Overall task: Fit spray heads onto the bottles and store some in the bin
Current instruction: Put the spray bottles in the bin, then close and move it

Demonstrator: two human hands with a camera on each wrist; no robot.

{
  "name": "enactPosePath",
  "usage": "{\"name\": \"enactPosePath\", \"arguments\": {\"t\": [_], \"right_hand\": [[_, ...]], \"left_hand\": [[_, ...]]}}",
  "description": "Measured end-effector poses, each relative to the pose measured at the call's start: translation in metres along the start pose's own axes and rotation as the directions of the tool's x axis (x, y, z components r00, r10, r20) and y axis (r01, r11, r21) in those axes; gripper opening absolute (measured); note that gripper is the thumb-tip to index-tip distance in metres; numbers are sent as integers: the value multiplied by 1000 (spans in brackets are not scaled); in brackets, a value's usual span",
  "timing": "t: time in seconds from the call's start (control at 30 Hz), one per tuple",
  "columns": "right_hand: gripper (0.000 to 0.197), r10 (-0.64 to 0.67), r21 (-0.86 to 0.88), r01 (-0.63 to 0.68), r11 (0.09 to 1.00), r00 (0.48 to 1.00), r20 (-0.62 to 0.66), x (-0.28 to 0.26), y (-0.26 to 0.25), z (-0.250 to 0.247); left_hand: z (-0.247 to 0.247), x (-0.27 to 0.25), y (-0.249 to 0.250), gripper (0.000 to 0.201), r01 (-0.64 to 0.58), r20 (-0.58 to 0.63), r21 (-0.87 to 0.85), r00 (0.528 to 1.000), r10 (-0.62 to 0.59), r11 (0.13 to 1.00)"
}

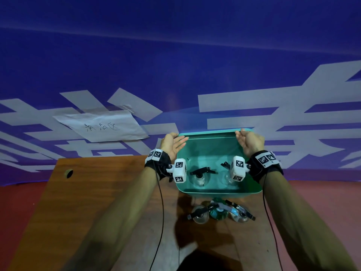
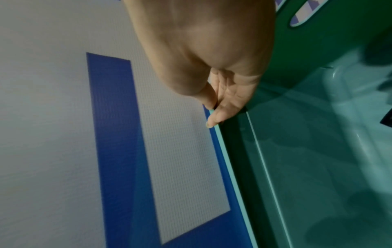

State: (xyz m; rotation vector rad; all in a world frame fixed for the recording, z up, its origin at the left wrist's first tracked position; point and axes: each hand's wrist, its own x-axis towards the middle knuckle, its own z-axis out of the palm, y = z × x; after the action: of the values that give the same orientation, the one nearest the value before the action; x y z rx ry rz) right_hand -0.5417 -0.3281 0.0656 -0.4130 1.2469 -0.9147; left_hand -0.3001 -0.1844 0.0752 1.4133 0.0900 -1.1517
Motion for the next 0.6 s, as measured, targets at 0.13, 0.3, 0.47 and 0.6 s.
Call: {"name": "enactPosePath", "arguments": {"t": [0.13,0.3,0.47,0.6], "right_hand": [[7,-113,-57,116,992,993,44,-24,-14,4],[17,-233,-97,240,966,969,79,-62,-36,11],[17,-311,-71,318,945,946,94,-99,-55,15],[11,-379,-55,389,919,915,141,-129,-69,10]], "left_hand": [[2,-12,4,25,1,6,-85,1000,-1,996],[2,-33,12,34,-27,5,-143,1000,28,989],[3,-62,21,56,86,47,-137,996,-80,987],[5,-83,27,92,130,111,-172,987,-112,976]]}}
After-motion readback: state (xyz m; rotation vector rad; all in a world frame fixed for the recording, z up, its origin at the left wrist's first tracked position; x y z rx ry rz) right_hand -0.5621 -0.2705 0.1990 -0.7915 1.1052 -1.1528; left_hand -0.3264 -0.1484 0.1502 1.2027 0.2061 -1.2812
